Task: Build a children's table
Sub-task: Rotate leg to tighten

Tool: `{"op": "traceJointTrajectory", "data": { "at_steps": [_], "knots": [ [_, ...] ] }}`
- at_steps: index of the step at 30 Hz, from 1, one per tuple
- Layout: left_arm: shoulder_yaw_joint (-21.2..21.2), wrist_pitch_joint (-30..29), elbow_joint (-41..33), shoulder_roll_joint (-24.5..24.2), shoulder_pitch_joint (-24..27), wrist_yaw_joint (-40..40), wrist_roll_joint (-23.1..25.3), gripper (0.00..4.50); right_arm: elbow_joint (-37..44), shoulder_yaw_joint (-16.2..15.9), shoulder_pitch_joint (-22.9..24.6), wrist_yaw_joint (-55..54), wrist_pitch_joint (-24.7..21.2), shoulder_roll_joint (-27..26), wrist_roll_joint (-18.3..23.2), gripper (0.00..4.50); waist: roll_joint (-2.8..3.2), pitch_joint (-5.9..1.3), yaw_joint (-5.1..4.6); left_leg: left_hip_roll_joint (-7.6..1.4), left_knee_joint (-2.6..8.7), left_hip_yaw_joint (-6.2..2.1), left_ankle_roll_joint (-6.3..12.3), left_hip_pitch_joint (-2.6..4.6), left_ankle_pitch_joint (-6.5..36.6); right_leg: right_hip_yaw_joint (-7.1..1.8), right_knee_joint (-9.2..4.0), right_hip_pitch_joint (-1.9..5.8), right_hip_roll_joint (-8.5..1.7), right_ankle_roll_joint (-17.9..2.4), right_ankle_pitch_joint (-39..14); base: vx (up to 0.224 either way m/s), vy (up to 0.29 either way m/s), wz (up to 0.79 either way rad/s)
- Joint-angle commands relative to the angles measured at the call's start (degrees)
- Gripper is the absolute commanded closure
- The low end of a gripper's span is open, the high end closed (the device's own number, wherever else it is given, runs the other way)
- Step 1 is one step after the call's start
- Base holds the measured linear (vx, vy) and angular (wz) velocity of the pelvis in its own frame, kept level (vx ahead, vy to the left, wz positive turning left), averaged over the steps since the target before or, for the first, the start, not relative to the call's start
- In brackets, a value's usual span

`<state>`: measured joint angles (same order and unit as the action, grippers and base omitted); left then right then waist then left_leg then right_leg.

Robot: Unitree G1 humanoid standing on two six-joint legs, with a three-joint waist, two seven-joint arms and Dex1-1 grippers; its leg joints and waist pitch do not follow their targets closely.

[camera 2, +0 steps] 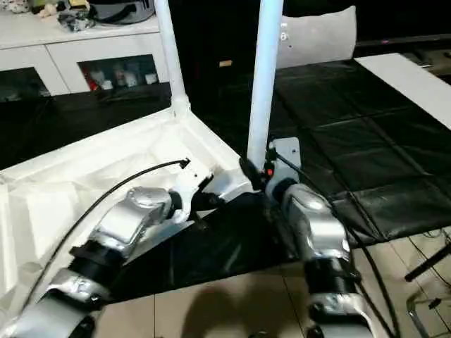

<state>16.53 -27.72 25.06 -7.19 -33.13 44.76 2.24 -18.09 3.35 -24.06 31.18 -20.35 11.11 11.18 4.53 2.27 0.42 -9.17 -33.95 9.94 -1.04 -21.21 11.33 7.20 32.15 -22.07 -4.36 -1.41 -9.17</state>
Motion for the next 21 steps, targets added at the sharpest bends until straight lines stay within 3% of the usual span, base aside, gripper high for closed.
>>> {"op": "traceJointTrajectory", "data": {
  "at_steps": [1, 6, 8, 9, 10, 11, 13, 14, 19, 21],
  "knots": [
    [0.00, 2.88, -1.47, -0.51, -0.19, 1.97, -0.80, 4.50, 0.82, -3.67, 1.12, 5.41, -0.16, 0.40, 1.14, 0.93, -1.12, -3.68, 0.86, -3.97, 3.34, -1.71, 7.01, -0.01, 7.10, -3.56, -3.64, 3.02, -5.47, -9.33, -14.09, 0.000, 0.000, 0.00],
    [1.35, 6.32, -1.79, -5.15, 0.83, 9.00, -1.31, 4.50, 4.00, -1.99, 2.90, 16.87, -0.59, 8.29, 4.44, 0.60, -0.66, -3.67, 2.00, -4.38, 3.44, -1.71, 7.40, 0.24, 7.01, -3.59, -3.38, 2.90, -5.35, -9.74, -13.26, 0.000, 0.000, 0.00],
    [1.55, 6.86, -1.99, -5.87, 1.04, 10.36, -1.64, 4.50, 4.50, -1.55, 3.16, 18.71, -1.00, 9.42, 5.13, 0.37, -0.77, -3.60, 2.31, -4.48, 3.52, -1.69, 6.97, 0.36, 8.09, -3.60, -3.50, 2.95, -5.37, -9.89, -13.91, 0.000, 0.000, 0.00],
    [3.08, 9.59, -2.23, -8.57, 1.50, 15.32, -1.99, 4.50, 6.04, -2.54, 4.44, 26.19, -0.19, 14.30, 5.88, 0.28, -0.98, -3.53, 2.58, -4.50, 3.56, -1.65, 6.66, 0.43, 8.53, -3.59, -3.61, 2.88, -5.39, -9.70, -14.80, 0.000, 0.000, 0.00],
    [3.08, 9.59, -2.23, -8.57, 1.50, 15.32, -1.99, 4.50, 6.04, -2.54, 4.44, 26.19, -0.19, 14.30, 5.88, 0.20, -0.89, -3.61, 2.95, -4.52, 3.51, -1.68, 6.55, 0.59, 8.91, -3.56, -3.58, 2.91, -5.39, -9.47, -15.35, 0.000, 0.000, 0.00],
    [4.72, 11.96, -2.39, -10.97, 1.80, 19.85, -2.03, 4.50, 6.89, -4.00, 5.36, 31.78, 1.27, 18.23, 5.95, 0.20, -0.90, -3.58, 3.28, -4.52, 3.47, -1.53, 6.63, 0.48, 8.99, -3.63, -3.45, 2.86, -5.32, -9.32, -15.40, 0.000, 0.000, 0.00],
    [4.82, 12.09, -2.41, -11.12, 1.82, 20.14, -2.04, 4.50, 6.89, -4.10, 5.39, 32.11, 1.39, 18.47, 5.93, 0.20, -0.90, -3.48, 3.72, -4.68, 3.52, -1.45, 6.46, 0.61, 9.33, -3.75, -3.52, 2.68, -5.42, -8.98, -16.33, 0.000, 0.000, 0.00],
    [5.82, 13.51, -2.50, -12.72, 1.92, 23.45, -2.12, 4.50, 6.62, -5.35, 5.62, 35.89, 3.53, 21.10, 5.35, 0.20, -1.03, -3.50, 3.90, -4.52, 3.52, -1.46, 6.31, 0.58, 9.33, -3.64, -3.54, 2.74, -5.42, -9.01, -16.86, 0.000, 0.000, 0.00],
    [7.53, 16.06, -2.56, -14.95, 1.94, 28.62, -2.14, 4.50, 6.25, -6.64, 5.45, 41.00, 4.37, 23.13, 5.69, 0.20, -0.98, -3.50, 4.88, -4.84, 3.54, -1.43, 5.84, 0.84, 9.23, -3.76, -3.55, 2.46, -5.43, -9.20, -17.74, 0.000, 0.000, 0.00],
    [8.73, 17.41, -2.64, -16.23, 1.85, 31.14, -1.67, 4.50, 6.24, -7.42, 5.14, 43.34, 4.16, 23.58, 6.11, 0.54, -1.07, -3.57, 5.25, -4.91, 3.55, -1.48, 5.80, 0.78, 9.26, -3.79, -3.32, 2.54, -5.50, -9.57, -17.00, 0.000, 0.000, 0.00]
  ]
}}
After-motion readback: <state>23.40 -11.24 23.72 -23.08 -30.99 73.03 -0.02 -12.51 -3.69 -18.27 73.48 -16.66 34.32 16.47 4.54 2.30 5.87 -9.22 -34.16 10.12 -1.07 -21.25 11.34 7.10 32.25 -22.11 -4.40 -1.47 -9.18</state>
